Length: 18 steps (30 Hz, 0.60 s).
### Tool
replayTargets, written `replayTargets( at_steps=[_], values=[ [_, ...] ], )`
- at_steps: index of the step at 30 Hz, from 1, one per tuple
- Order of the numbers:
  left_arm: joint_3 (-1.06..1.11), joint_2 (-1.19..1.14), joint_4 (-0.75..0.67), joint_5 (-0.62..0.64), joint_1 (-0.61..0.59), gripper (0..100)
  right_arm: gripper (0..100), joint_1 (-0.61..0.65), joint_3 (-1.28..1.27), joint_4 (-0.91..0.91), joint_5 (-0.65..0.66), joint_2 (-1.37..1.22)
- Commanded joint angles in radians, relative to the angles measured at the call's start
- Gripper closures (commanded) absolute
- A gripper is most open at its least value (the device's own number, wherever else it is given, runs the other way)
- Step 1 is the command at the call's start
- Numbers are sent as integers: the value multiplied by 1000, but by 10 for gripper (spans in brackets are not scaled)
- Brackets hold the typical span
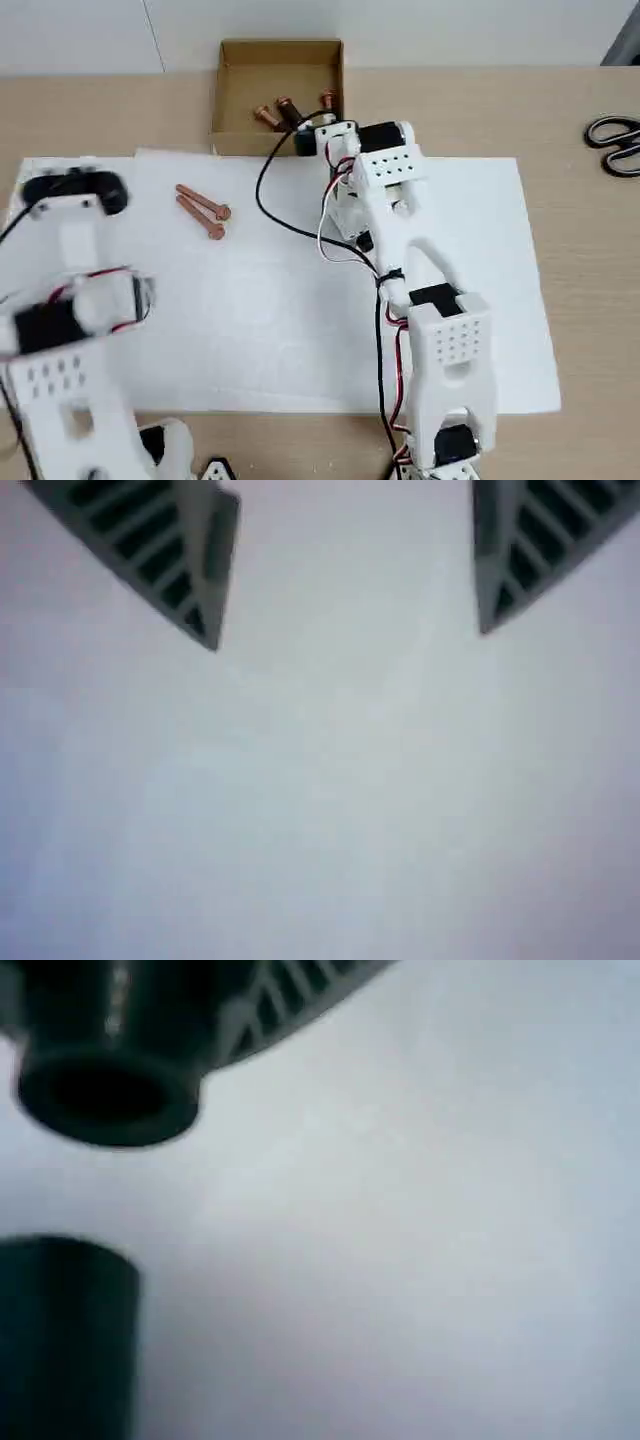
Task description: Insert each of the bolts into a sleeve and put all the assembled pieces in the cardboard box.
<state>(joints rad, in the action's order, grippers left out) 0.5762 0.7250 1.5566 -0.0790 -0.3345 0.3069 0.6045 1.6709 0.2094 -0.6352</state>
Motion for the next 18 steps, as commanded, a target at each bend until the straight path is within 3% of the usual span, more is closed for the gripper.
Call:
replayTargets(
  at_steps=[1,8,11,15,18],
  values=[
    [-148,-196,-17,20,35,840,995,-30,43,13,-20,16],
    [-510,-620,-17,110,84,840,995,-47,26,21,-57,16],
    [-648,-789,-38,97,106,840,995,-48,-5,21,-58,16],
    [-858,-984,-74,-28,118,840,995,-50,-28,19,-58,16],
    [-1009,-1111,-32,3,146,840,995,-50,-28,19,-55,16]
  ],
)
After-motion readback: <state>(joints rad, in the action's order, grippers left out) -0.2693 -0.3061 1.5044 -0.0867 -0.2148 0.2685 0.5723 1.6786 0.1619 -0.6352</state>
